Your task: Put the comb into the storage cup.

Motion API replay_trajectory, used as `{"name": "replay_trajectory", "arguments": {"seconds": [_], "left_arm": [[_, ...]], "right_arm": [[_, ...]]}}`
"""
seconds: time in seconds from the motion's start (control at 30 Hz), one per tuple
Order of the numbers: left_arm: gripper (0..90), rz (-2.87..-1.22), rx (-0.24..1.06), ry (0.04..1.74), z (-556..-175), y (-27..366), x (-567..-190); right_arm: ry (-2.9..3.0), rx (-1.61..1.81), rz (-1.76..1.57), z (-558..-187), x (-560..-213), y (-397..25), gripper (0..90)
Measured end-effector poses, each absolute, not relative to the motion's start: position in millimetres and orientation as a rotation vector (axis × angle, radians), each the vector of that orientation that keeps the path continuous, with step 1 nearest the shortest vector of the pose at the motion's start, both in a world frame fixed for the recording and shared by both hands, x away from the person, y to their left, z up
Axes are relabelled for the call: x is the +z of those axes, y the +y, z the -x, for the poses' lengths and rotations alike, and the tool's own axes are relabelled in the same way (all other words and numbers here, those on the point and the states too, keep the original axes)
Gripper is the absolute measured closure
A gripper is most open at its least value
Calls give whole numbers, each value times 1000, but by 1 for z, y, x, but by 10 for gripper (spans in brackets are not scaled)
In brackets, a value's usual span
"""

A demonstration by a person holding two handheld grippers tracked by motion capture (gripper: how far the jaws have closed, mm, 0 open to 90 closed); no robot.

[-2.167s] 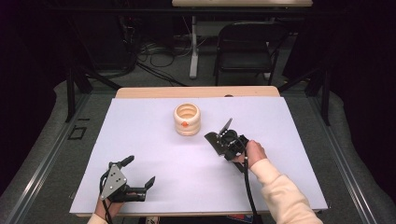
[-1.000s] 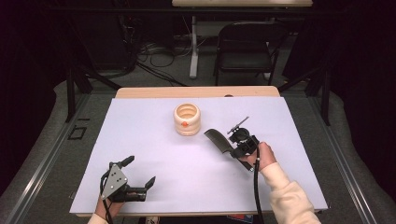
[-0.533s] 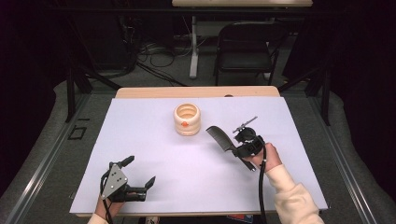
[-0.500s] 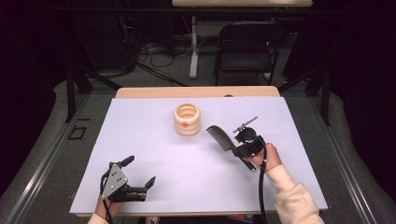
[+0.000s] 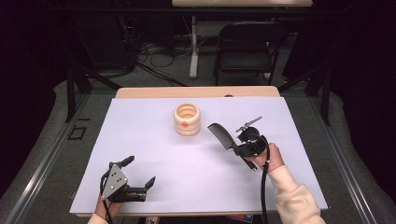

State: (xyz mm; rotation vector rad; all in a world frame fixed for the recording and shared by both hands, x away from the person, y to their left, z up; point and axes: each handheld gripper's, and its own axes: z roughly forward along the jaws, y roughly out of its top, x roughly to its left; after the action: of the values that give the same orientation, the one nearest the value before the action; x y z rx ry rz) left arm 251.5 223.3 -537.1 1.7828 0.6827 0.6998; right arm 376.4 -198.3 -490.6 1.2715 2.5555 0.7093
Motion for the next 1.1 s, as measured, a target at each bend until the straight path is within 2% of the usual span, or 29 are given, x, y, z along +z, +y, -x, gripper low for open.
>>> {"name": "replay_trajectory", "arguments": {"seconds": [1.1], "left_arm": [[1, -1775, 703, 691, -252, 224, -537]], "right_arm": [[2524, 864, -1211, -372, -480, -198, 727]]}}
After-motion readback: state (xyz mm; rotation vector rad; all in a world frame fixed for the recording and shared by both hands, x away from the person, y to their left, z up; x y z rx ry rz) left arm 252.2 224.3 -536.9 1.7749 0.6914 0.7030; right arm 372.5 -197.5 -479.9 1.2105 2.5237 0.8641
